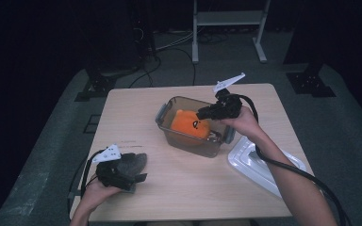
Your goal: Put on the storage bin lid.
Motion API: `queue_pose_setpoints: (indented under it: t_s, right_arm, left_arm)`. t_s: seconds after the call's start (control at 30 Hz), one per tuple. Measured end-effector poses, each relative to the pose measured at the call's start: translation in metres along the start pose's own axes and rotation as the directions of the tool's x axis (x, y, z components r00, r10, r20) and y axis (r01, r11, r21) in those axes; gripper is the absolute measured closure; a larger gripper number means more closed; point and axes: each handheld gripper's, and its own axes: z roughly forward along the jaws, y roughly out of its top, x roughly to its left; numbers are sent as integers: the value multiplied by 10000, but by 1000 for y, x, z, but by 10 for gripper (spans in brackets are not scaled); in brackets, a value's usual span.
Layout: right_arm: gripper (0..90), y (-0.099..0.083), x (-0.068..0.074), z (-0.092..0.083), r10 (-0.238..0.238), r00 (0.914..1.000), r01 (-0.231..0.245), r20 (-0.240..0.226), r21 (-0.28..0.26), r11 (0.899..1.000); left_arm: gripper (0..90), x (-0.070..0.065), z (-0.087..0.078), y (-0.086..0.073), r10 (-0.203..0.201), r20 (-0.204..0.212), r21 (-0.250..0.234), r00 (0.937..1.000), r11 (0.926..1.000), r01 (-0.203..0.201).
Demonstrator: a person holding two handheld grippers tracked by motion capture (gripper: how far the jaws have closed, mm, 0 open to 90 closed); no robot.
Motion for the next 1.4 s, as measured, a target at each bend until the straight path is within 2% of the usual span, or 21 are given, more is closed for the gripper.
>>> queue_pose_setpoints:
  t_s: [0.17, 0.8, 0.97, 1.1, 1.4]
  right_arm:
    - [678, -8, 0, -15, 114, 9999, -113, 65, -206, 9997]
    - [590, -32, 0, -49, 359, 9987, -338, 366, -574, 9978]
    - [539, -39, 0, -59, 393, 9978, -356, 543, -674, 9971]
    - [448, -47, 0, -69, 467, 9966, -411, 677, -818, 9958]
    - [337, -62, 2, -81, 554, 9941, -467, 929, -927, 9946]
  left_arm:
    - [25, 1, 0, 0, -10, -32, -1, 10000, 10000, 10]
    - [26, 0, 1, -1, -14, -20, 37, 10000, 10000, 14]
    - [25, 0, 1, -1, -2, -16, 46, 10000, 10000, 2]
    - [25, 0, 1, -1, -58, -36, 19, 10000, 10000, 58]
    - [25, 0, 2, 0, 2, -21, 47, 10000, 10000, -1]
